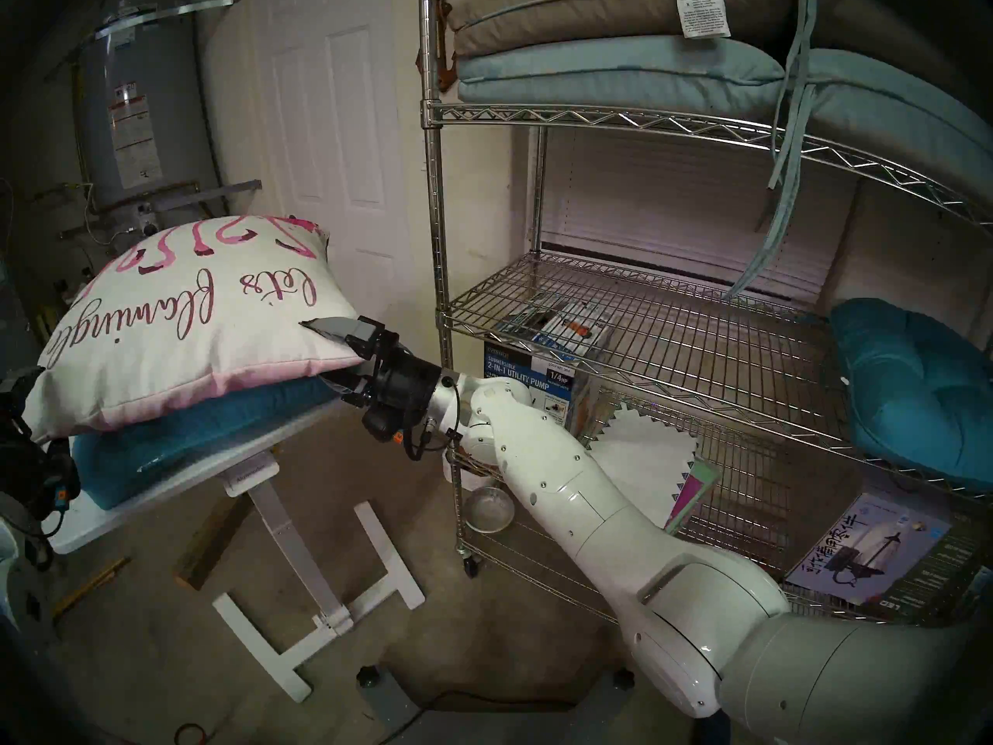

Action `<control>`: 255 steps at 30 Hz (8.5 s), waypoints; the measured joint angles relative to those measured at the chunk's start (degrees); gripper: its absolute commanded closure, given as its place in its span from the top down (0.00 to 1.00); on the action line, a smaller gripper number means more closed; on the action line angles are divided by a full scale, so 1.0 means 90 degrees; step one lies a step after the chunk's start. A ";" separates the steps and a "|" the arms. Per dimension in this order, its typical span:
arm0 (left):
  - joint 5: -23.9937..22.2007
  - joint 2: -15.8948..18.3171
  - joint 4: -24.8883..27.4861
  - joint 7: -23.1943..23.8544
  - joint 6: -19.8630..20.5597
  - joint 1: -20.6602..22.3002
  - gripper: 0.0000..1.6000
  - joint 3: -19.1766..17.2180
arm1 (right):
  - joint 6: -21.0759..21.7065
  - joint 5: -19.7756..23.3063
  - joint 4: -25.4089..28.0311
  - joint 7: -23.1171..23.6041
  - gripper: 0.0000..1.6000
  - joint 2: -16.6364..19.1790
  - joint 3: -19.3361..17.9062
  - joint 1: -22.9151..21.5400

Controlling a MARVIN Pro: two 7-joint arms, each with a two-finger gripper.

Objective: Put cushion on the shelf

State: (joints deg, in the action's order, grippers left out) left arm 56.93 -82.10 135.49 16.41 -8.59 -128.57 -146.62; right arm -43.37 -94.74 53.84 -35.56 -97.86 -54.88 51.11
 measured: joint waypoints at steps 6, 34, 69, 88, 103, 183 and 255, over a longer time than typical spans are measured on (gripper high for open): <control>0.0009 -0.0012 0.0000 0.0012 -0.0013 0.0018 1.00 -0.0005 | 0.0050 -0.0043 -0.0298 -0.0171 1.00 -0.0118 0.0055 -0.0154; 0.0050 -0.0067 0.0000 0.0055 -0.0098 0.0096 1.00 -0.0034 | -0.0011 -0.0174 -0.0734 -0.0815 0.00 -0.0250 0.0251 -0.0551; -0.0207 -0.0167 -0.0100 0.0037 -0.0547 0.0220 0.00 -0.0181 | 0.0010 -0.0213 -0.0886 -0.1077 0.00 -0.0213 0.0329 -0.0555; -0.0407 0.0063 0.0295 0.0117 -0.0765 0.0505 0.00 0.0277 | 0.0339 -0.0215 -0.0163 -0.1112 0.00 0.0240 -0.0002 -0.0280; -0.0728 0.0468 0.0322 0.0112 -0.1170 0.0798 0.00 0.0581 | 0.0620 -0.0209 0.0840 -0.1329 0.00 0.0748 -0.0260 0.0318; -0.2301 0.1868 0.0399 -0.0861 -0.4020 0.1995 0.00 0.0770 | 0.0790 -0.0127 0.5852 -0.2264 0.00 0.3323 -0.2682 0.3035; 0.0097 0.3670 -0.0159 0.0770 -0.1032 0.5762 0.00 0.5368 | 0.0614 0.1196 0.5391 0.0776 0.00 0.3202 -0.4838 0.2523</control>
State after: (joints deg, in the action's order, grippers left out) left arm 57.81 -49.07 134.06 23.34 -17.87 -76.72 -98.31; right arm -37.84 -83.97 102.37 -28.58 -69.04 -98.42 73.82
